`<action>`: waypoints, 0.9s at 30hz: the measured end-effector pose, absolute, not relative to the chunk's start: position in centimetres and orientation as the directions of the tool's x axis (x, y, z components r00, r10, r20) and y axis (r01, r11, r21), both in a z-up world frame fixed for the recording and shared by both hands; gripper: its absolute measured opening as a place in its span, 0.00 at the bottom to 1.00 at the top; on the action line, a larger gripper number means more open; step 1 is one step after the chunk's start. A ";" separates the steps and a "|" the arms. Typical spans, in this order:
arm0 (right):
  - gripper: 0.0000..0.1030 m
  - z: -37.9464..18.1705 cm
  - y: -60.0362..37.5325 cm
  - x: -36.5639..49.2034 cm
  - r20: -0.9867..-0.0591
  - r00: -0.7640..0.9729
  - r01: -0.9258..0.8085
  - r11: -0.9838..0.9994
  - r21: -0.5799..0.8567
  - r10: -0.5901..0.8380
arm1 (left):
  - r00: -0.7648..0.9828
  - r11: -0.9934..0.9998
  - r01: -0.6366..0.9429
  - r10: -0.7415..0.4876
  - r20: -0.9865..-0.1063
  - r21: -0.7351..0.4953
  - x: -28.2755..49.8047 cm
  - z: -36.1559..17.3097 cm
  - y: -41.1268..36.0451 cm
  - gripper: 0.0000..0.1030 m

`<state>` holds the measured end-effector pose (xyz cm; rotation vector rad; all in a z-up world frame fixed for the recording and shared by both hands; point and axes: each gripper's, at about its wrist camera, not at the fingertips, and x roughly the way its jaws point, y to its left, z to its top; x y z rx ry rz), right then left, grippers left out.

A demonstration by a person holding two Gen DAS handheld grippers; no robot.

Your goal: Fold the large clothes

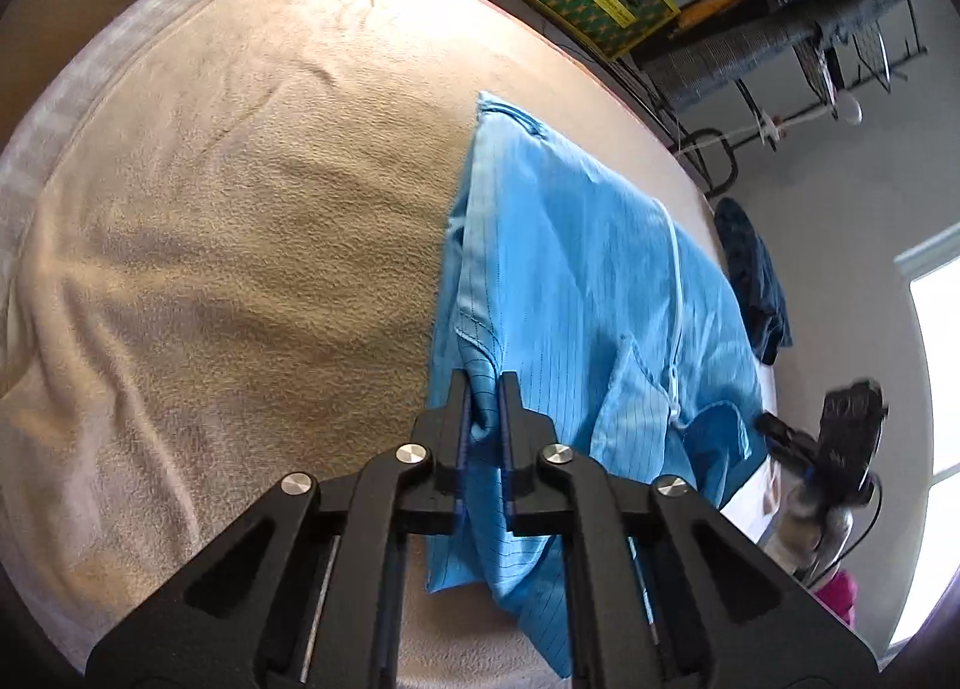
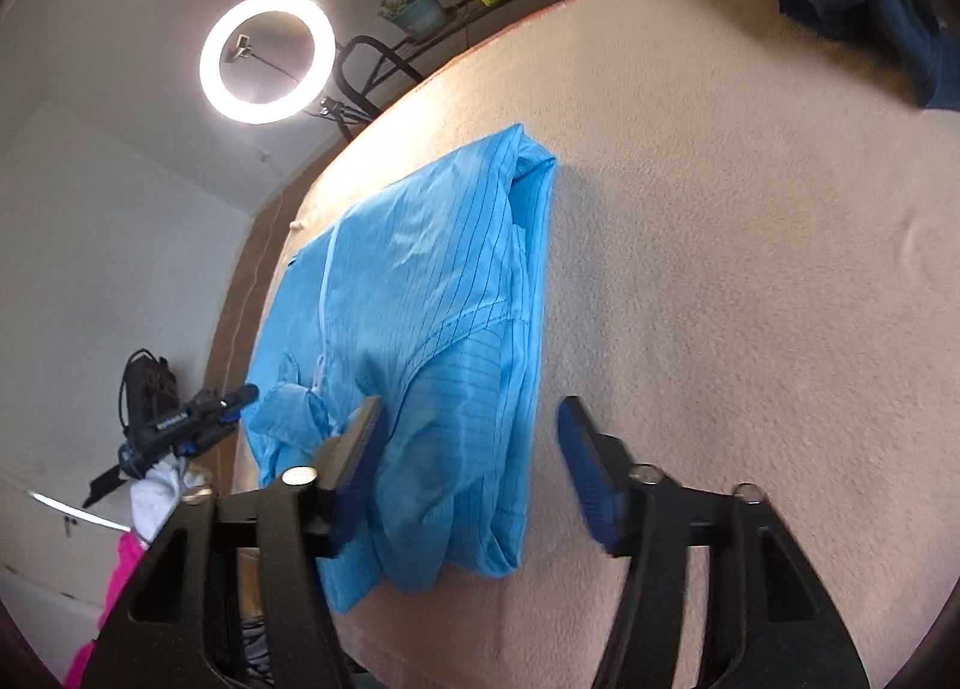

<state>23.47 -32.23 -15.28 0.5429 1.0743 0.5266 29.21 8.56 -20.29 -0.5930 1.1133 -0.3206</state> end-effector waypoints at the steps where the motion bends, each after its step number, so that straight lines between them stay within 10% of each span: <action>1: 0.10 -15.3 -32.1 23.6 -0.667 0.375 -0.142 0.751 0.644 0.644 | 0.417 0.806 -0.040 -0.524 -0.743 -0.591 29.0 -20.1 8.5 0.04; 9: 0.03 -16.2 -31.0 24.3 -0.733 0.364 -0.186 0.816 0.547 0.575 | 0.419 0.881 0.014 -0.435 -0.797 -0.474 27.6 -20.4 7.5 0.06; 14: 0.10 -13.6 -29.9 23.9 -0.813 0.381 -0.236 0.896 0.375 0.441 | 0.469 0.900 -0.024 -0.374 -0.800 -0.435 27.4 -18.0 8.6 0.28; 20: 0.12 -7.6 -28.4 22.7 -0.710 0.548 -0.358 0.891 0.279 0.443 | 0.621 0.931 0.051 -0.313 -0.719 -0.361 28.6 -12.4 7.4 0.28; 23: 0.43 -7.8 -28.3 24.7 -0.681 0.567 -0.335 0.885 0.324 0.464 | 0.617 0.918 0.073 -0.348 -0.706 -0.389 30.7 -12.1 5.3 0.28; 27: 0.51 -11.3 -31.2 29.9 -0.669 0.455 -0.202 0.800 0.565 0.588 | 0.575 0.916 0.111 -0.377 -0.727 -0.386 33.7 -13.2 2.4 0.28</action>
